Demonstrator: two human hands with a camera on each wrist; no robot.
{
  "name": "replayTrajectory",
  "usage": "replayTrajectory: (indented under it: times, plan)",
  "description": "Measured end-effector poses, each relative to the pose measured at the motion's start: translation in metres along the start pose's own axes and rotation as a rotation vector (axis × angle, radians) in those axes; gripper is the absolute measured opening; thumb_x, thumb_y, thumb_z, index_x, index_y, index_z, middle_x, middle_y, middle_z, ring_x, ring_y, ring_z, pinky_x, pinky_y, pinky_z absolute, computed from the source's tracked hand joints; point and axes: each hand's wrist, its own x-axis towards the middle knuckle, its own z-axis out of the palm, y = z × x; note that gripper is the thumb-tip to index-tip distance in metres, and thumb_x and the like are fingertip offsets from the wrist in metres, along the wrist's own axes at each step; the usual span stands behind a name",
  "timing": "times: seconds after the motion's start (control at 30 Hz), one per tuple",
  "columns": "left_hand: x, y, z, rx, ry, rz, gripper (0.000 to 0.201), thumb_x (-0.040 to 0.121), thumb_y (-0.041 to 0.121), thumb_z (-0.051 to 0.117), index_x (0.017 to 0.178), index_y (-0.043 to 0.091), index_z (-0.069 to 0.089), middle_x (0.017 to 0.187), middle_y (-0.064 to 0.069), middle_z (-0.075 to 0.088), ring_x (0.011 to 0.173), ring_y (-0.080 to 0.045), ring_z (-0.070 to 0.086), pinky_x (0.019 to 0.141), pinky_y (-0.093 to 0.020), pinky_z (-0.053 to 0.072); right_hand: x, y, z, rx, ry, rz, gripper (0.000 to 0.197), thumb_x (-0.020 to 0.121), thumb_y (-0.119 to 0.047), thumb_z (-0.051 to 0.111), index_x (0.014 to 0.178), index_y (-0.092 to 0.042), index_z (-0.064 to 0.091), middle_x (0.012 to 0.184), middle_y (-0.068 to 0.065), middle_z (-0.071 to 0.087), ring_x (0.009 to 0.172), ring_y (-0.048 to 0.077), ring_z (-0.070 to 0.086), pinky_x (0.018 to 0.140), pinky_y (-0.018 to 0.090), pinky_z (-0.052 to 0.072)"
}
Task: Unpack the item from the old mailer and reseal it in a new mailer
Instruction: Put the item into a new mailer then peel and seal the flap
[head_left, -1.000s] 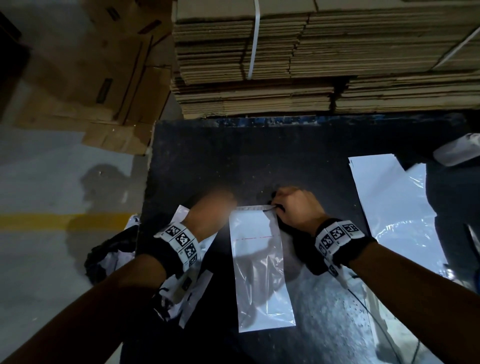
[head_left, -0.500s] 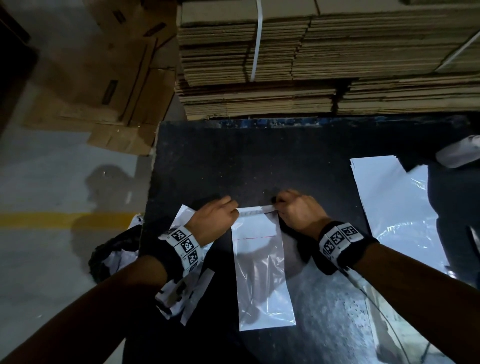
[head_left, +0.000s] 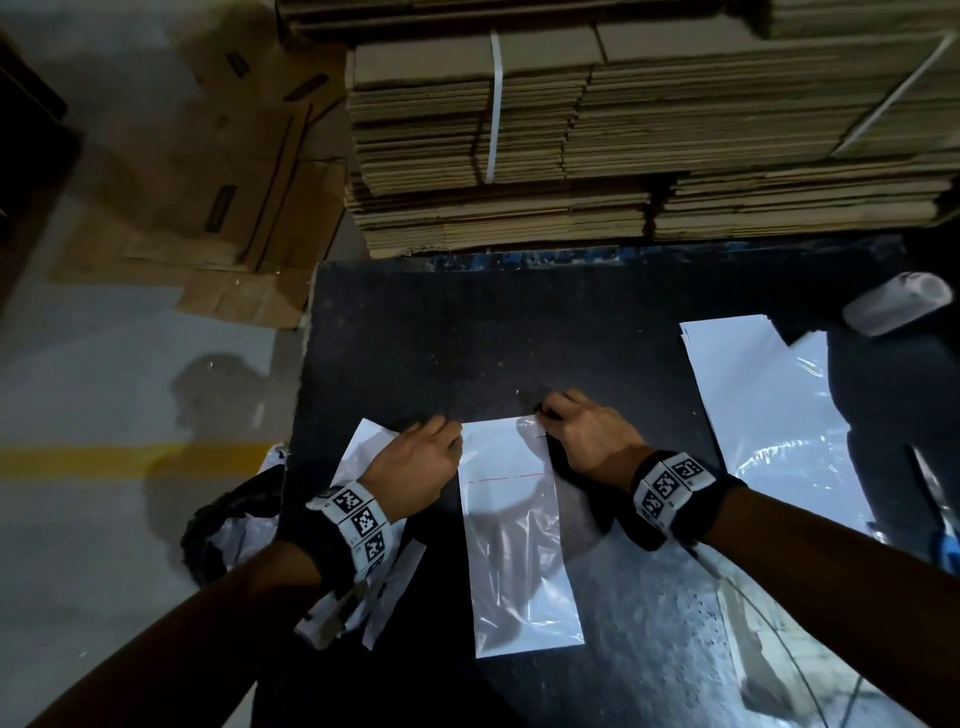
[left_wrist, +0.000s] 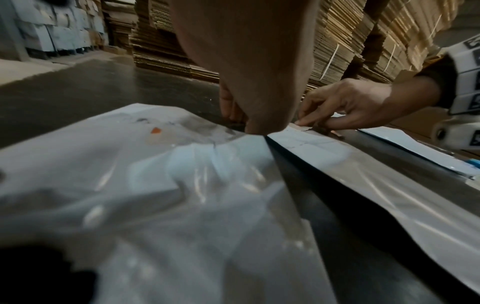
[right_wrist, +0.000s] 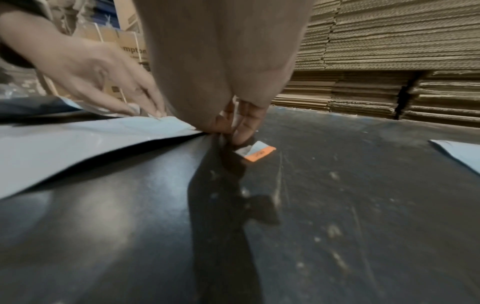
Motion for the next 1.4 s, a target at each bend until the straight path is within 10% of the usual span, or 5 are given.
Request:
replayTrajectory:
  times: [0.23,0.37,0.77,1.0,1.4]
  plan:
    - [-0.005,0.01,-0.009,-0.007,-0.026,-0.096,0.04,0.058,0.015,0.07,0.097,0.006,0.069,0.103,-0.008,0.064,0.091,-0.025,0.06,0.073,-0.035,0.054,-0.003,0.0,-0.001,0.032,-0.05,0.01,0.038,0.086,-0.018,0.05,0.124,-0.012,0.053,0.129,0.004,0.044,0.115,0.027,0.046,0.084,0.04,0.052]
    - [-0.009,0.023,-0.009,-0.143,-0.015,-0.19,0.06,0.08,0.019,0.038,0.134,-0.003,0.05,0.142,-0.019,0.049,0.131,-0.035,0.047,0.102,-0.043,0.045,-0.01,-0.011,-0.013,0.111,-0.081,0.124,0.051,0.082,-0.024,0.05,0.132,-0.012,0.048,0.137,0.006,0.045,0.122,0.027,0.048,0.095,0.036,0.047]
    - [-0.004,0.055,0.012,-0.327,-0.115,-0.405,0.059,0.085,0.022,0.026,0.134,0.005,0.054,0.145,-0.011,0.047,0.135,-0.024,0.045,0.108,-0.046,0.039,0.001,-0.07,0.024,0.119,-0.113,0.082,0.091,0.087,-0.072,0.006,0.152,-0.009,0.002,0.161,0.006,-0.006,0.148,0.015,-0.01,0.118,0.038,-0.009]
    - [-0.011,0.045,0.005,-0.219,-0.17,-0.354,0.066,0.101,0.035,0.025,0.151,0.006,-0.008,0.161,-0.01,-0.014,0.149,-0.024,-0.013,0.121,-0.045,0.004,-0.02,-0.042,0.02,0.07,-0.088,0.125,0.108,0.072,-0.085,-0.013,0.153,-0.015,0.003,0.161,-0.002,-0.004,0.147,0.013,-0.011,0.12,0.042,-0.006]
    - [-0.008,0.05,0.015,-0.326,-0.146,-0.411,0.064,0.081,0.03,0.032,0.135,0.0,0.048,0.145,-0.015,0.046,0.135,-0.028,0.043,0.103,-0.052,0.041,-0.008,-0.064,0.034,0.108,-0.063,0.081,0.091,0.087,-0.073,0.004,0.152,-0.01,0.0,0.161,0.006,-0.007,0.147,0.014,-0.012,0.118,0.041,-0.011]
